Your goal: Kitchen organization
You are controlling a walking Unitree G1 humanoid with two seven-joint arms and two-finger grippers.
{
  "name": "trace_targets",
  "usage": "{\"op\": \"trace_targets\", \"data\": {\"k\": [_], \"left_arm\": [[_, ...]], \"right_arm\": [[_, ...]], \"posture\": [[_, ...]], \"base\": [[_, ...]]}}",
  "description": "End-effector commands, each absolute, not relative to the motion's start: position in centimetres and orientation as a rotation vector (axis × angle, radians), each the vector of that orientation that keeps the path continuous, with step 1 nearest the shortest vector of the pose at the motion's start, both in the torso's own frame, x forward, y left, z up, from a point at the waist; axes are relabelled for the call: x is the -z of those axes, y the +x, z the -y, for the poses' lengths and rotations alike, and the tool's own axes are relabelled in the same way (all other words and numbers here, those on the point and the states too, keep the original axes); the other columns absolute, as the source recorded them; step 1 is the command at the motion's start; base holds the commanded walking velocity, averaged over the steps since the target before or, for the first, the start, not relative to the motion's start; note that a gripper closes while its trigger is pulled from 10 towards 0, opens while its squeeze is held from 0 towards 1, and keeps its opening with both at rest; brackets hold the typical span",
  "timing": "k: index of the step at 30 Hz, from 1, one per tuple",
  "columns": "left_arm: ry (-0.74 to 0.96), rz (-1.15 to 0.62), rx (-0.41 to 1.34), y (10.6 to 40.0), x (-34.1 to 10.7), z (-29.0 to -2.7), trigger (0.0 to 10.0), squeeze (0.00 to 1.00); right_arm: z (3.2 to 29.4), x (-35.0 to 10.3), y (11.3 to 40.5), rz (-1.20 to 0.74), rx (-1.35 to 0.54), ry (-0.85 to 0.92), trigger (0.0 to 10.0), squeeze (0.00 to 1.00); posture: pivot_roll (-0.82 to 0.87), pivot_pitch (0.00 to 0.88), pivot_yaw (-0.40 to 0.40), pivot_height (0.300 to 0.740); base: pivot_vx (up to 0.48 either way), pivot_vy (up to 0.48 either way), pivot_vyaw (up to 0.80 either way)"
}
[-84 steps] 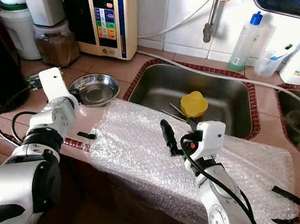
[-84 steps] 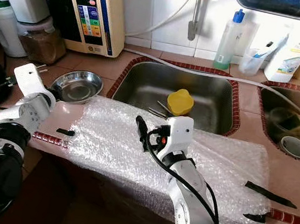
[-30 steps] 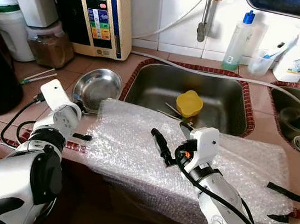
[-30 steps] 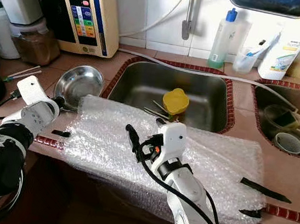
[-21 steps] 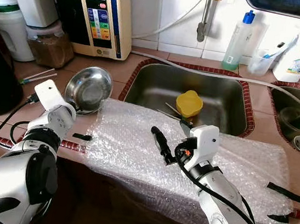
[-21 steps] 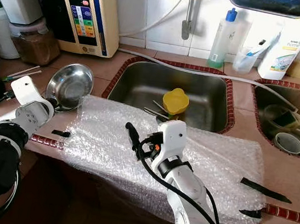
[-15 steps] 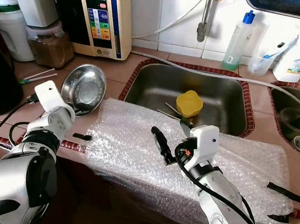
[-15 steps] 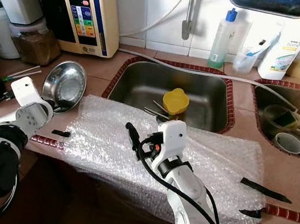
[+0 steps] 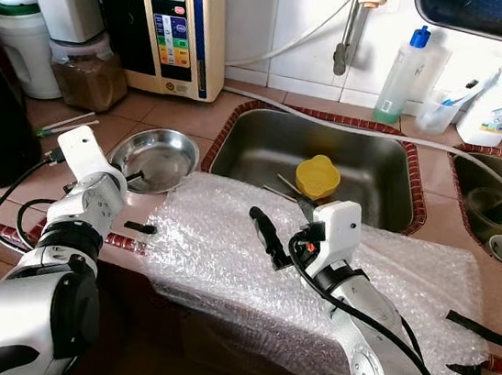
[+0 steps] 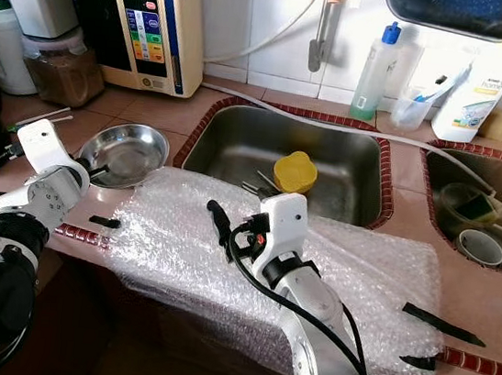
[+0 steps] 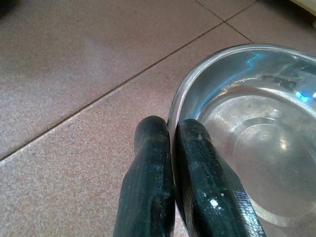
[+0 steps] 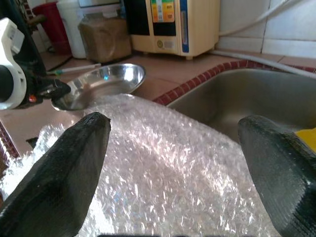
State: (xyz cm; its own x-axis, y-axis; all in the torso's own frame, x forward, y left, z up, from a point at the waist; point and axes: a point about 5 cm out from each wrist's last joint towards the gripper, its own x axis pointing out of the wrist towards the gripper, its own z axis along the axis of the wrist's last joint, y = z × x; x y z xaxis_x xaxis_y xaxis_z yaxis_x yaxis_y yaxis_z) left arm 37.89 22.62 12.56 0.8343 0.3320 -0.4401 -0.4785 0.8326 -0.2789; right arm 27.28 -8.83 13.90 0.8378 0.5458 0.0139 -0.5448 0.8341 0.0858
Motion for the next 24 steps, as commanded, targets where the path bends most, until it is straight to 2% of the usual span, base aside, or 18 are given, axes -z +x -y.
{"op": "trace_targets", "data": {"k": [1, 6, 13, 14, 17, 18, 19, 20, 21, 22, 24], "left_arm": [[-0.365, -0.443, -0.469, 37.2, -11.4, -22.7, 0.0, 0.0], [-0.354, -0.397, -0.476, 37.2, -12.6, -23.1, 0.0, 0.0], [-0.363, -0.437, -0.493, 36.3, -11.3, -23.6, 0.0, 0.0], [-0.365, -0.445, -0.493, 36.2, -11.2, -23.6, 0.0, 0.24], [-0.359, -0.46, -0.497, 35.6, -10.9, -23.4, 0.0, 0.22], [-0.361, -0.469, -0.495, 35.4, -10.8, -23.3, 2.2, 0.19], [-0.365, -0.478, -0.487, 35.1, -10.5, -23.1, 8.7, 0.45], [-0.365, -0.478, -0.487, 35.1, -10.5, -23.1, 8.7, 0.45], [-0.367, -0.478, -0.483, 35.0, -10.4, -23.0, 10.0, 0.96], [-0.37, -0.475, -0.479, 34.9, -10.4, -22.9, 10.0, 1.0], [-0.379, -0.465, -0.471, 34.8, -10.4, -22.6, 10.0, 1.0]], "right_arm": [[8.9, -14.1, 27.5, 0.0, -0.574, 0.085, 10.0, 0.0], [8.9, -14.2, 27.8, -0.001, -0.585, 0.079, 10.0, 0.0], [8.8, -14.3, 28.0, 0.001, -0.595, 0.074, 10.0, 0.0], [8.8, -14.3, 27.9, 0.001, -0.595, 0.074, 10.0, 0.0], [8.8, -14.2, 27.9, -0.004, -0.596, 0.072, 10.0, 0.0], [8.8, -14.2, 27.9, -0.004, -0.597, 0.072, 10.0, 0.0], [8.8, -14.2, 27.9, -0.005, -0.599, 0.072, 10.0, 0.0], [8.8, -14.2, 27.9, -0.005, -0.599, 0.072, 10.0, 0.0], [8.8, -14.2, 27.9, -0.005, -0.6, 0.072, 10.0, 0.0], [8.8, -14.2, 27.9, -0.005, -0.602, 0.073, 10.0, 0.0], [8.7, -14.2, 27.9, -0.005, -0.606, 0.072, 10.0, 0.0]], "posture": [[0.0, 0.0, 0.034, 0.74], [0.01, 0.0, 0.025, 0.74], [0.01, 0.0, 0.026, 0.74], [0.01, 0.0, 0.025, 0.74], [0.01, 0.0, 0.022, 0.74], [0.01, 0.0, 0.019, 0.74], [0.02, 0.0, 0.018, 0.74], [0.02, 0.0, 0.018, 0.74], [0.02, 0.0, 0.016, 0.74], [0.02, 0.0, 0.015, 0.74], [0.02, 0.0, 0.013, 0.74]], "base": [[0.0, 0.0, 0.0], [0.0, 0.0, 0.0], [0.0, 0.0, 0.0], [0.0, 0.0, 0.0], [0.0, 0.0, 0.0], [0.0, 0.0, 0.0], [0.0, 0.0, 0.0], [0.0, 0.0, 0.0], [0.0, 0.0, 0.0], [0.0, 0.0, 0.0], [0.0, 0.0, 0.0]]}}
